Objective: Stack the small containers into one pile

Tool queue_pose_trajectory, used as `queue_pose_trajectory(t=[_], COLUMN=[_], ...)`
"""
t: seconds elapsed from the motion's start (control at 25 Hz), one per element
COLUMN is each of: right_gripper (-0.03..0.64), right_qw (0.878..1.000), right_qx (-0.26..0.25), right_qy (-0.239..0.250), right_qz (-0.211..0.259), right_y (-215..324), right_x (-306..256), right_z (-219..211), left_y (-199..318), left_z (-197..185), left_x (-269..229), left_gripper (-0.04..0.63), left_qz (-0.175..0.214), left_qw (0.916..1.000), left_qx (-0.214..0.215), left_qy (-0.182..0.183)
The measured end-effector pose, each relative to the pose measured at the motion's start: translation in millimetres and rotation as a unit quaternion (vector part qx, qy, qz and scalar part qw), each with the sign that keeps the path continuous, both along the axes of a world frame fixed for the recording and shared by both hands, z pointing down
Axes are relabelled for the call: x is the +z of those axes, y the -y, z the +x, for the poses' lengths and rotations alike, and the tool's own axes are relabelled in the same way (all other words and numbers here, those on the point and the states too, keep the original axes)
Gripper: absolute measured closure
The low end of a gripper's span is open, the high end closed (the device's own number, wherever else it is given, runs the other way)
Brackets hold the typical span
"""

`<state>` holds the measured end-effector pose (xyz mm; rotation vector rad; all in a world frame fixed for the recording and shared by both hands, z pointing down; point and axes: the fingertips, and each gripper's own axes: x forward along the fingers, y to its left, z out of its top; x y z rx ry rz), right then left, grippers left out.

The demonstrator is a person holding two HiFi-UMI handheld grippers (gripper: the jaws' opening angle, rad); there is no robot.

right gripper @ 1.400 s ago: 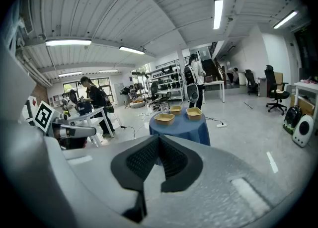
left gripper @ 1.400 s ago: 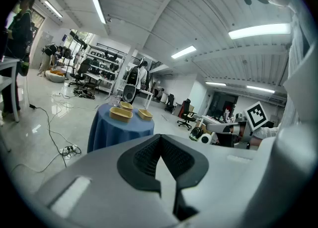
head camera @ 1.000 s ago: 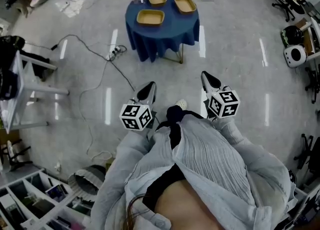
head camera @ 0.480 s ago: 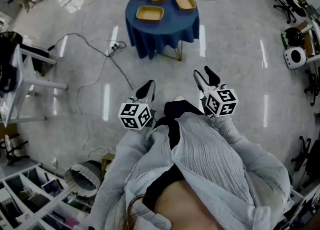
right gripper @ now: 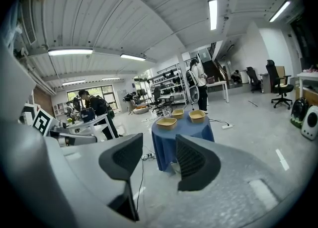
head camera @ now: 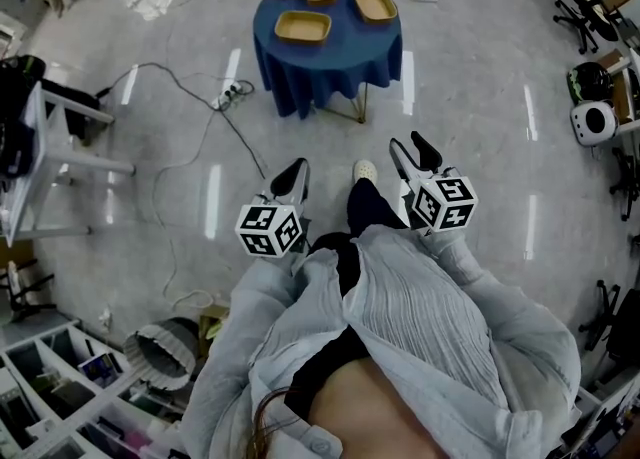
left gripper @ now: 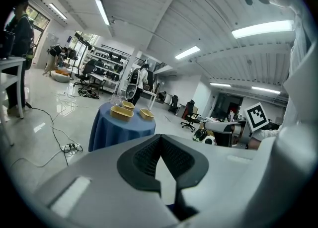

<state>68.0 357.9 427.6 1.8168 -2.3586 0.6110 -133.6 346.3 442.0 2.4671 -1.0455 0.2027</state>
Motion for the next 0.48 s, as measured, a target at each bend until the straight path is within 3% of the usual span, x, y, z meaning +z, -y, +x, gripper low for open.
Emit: queue_pose_trajectory(t=[0.48], right_gripper=[0.411], right_qw=[1.0], right_qx=[0.004], right_qy=[-0.001], right_qz=[0.005], right_y=[95], right_x=[-4], right_z=[56], left_y=[102], left_z=[49], left_x=[-8], left_gripper=[0.583], left_qz=[0.015], left_qw=[0.9999], left_qx=[0.001], left_qy=[0.004])
